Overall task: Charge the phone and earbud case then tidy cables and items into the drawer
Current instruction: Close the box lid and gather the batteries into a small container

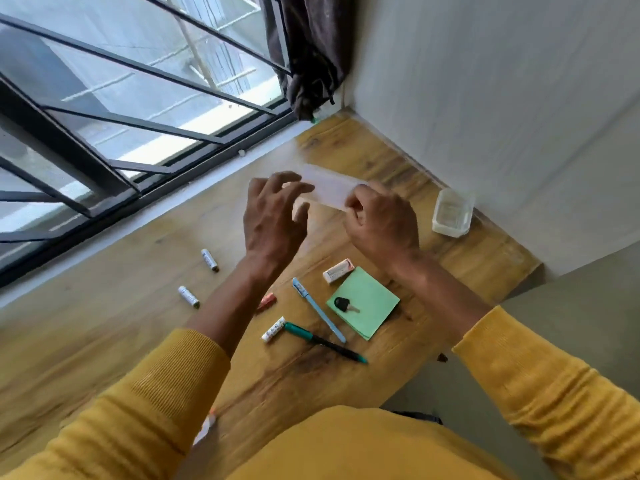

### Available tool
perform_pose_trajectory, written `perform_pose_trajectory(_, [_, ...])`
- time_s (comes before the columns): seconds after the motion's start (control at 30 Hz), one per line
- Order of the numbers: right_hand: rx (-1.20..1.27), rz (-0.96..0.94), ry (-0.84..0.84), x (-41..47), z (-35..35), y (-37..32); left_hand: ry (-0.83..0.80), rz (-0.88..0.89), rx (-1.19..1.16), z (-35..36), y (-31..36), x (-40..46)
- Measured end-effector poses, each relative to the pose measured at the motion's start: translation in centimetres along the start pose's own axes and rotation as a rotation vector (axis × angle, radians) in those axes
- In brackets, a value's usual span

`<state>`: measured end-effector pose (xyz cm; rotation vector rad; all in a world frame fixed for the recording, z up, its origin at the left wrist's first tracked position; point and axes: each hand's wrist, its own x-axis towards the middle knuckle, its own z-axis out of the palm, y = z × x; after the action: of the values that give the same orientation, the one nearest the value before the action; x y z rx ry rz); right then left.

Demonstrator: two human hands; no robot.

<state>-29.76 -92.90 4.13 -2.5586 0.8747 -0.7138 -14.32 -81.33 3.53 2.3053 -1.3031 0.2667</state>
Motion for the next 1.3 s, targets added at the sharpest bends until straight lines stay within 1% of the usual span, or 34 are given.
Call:
perform_pose_trajectory(0.13, [0.108,-0.139,0.004,-0.2,-1.0,-4.9,0.124,-0.081,0.002,-5.1,-4.4,-4.2])
perform_pose_trajectory(0.23, [0.176,-0.232,-0.065,0.0,-1.4,-8.3,0.203,-0.206,-0.13,-8.5,-6.7,-8.2])
perform_pose_trajectory(0.3, [0.243,-0.286,-0.121,0.1,-1.3,-10.4,0.222,-0.291,-0.236,-10.4,-7.8,-10.6])
perform_pose_trajectory(0.43, [0.41,-0.359,-0.182,-0.5,-0.4,-14.3,0.288,-0.392,-0.343,-13.9,-9.0,-14.4])
perform_pose_trajectory(0.57, [0.552,-0.301,-0.334,-2.0,1.0,-17.3,0.341,-0.532,-0.326,-16.2,-10.6,-18.0])
perform_pose_trajectory(0.7, [0.626,-0.181,-0.509,-3.7,2.6,-19.8,0.362,-0.663,-0.477,-18.3,-12.3,-21.6])
perform_pose_trajectory(0.83, [0.738,-0.081,-0.606,-5.6,4.4,-22.1,0.427,-0.844,-0.533,-19.9,-13.4,-24.8])
perform_pose_trajectory(0.9, [0.793,-0.023,-0.671,-6.8,5.0,-23.1,0.496,-0.942,-0.49,-20.2,-13.7,-26.5])
perform_pose_trajectory(1.0, [0.766,0.057,-0.762,-8.9,6.1,-24.0,0.562,-1.089,-0.425,-20.2,-13.7,-29.1])
perform_pose_trajectory(1.1, [0.682,0.104,-0.8,-10.5,7.3,-24.5,0.516,-1.144,-0.439,-19.9,-13.7,-31.1])
perform_pose_trajectory(1.2, [0.606,0.078,-0.767,-11.3,8.1,-24.3,0.422,-1.134,-0.397,-19.6,-13.4,-32.6])
perform_pose_trajectory(1.3, [0.521,0.06,-0.732,-12.0,8.7,-23.7,0.362,-1.116,-0.363,-19.3,-13.1,-33.8])
